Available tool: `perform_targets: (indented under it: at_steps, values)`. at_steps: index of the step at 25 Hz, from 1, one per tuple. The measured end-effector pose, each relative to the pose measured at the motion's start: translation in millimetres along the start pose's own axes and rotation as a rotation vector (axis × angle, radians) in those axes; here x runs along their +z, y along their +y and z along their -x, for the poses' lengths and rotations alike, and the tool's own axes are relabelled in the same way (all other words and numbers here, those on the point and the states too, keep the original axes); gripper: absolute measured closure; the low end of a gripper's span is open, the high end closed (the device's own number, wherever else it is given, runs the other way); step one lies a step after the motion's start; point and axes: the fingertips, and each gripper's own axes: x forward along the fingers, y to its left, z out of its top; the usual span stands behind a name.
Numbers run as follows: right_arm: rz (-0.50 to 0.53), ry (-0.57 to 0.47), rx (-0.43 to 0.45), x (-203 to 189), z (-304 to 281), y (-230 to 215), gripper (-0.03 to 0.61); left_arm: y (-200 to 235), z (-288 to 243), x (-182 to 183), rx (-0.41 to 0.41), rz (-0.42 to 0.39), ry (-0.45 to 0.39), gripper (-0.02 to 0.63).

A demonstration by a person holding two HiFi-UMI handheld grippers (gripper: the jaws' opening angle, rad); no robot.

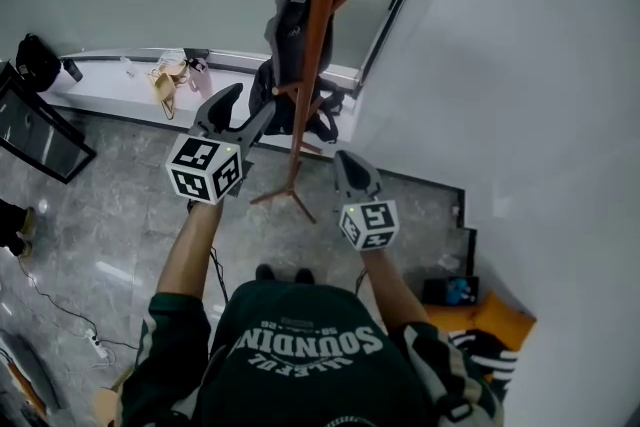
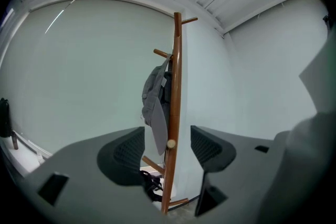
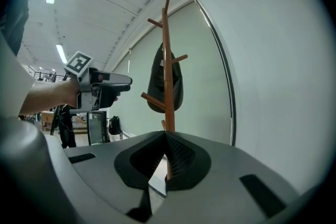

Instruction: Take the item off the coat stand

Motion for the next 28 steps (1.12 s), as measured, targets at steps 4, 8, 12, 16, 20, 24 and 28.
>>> perform_targets:
  at_steps: [4, 8, 12, 16, 20, 24, 28]
  values:
    - [-0.006, -0.003, -0.016, -3, 7, -6, 0.580, 2, -20, 9, -0.016, -0.008, 0.018, 0.358]
    - [-0.013, 0.011, -0.054, -6, 13, -17, 0.580, 8, -45, 10, -0.023, -0.001, 0.079, 0.359]
    - [-0.014, 0.018, -0.083, -6, 18, -25, 0.580, 13, -67, 4, -0.013, -0.008, 0.145, 0.357]
    - [-0.019, 0.023, -0.103, -8, 21, -32, 0.580, 15, -83, -1, -0.021, 0.013, 0.170, 0.359]
    - [-0.028, 0.023, -0.121, -10, 25, -38, 0.580, 19, -93, -4, -0.030, 0.041, 0.185, 0.359]
    - [-0.030, 0.025, -0.139, -13, 27, -43, 0.580, 28, -99, -7, -0.031, 0.061, 0.202, 0.359]
    - [-0.036, 0.022, -0.147, -12, 27, -45, 0.580, 34, -102, -7, -0.037, 0.056, 0.213, 0.362]
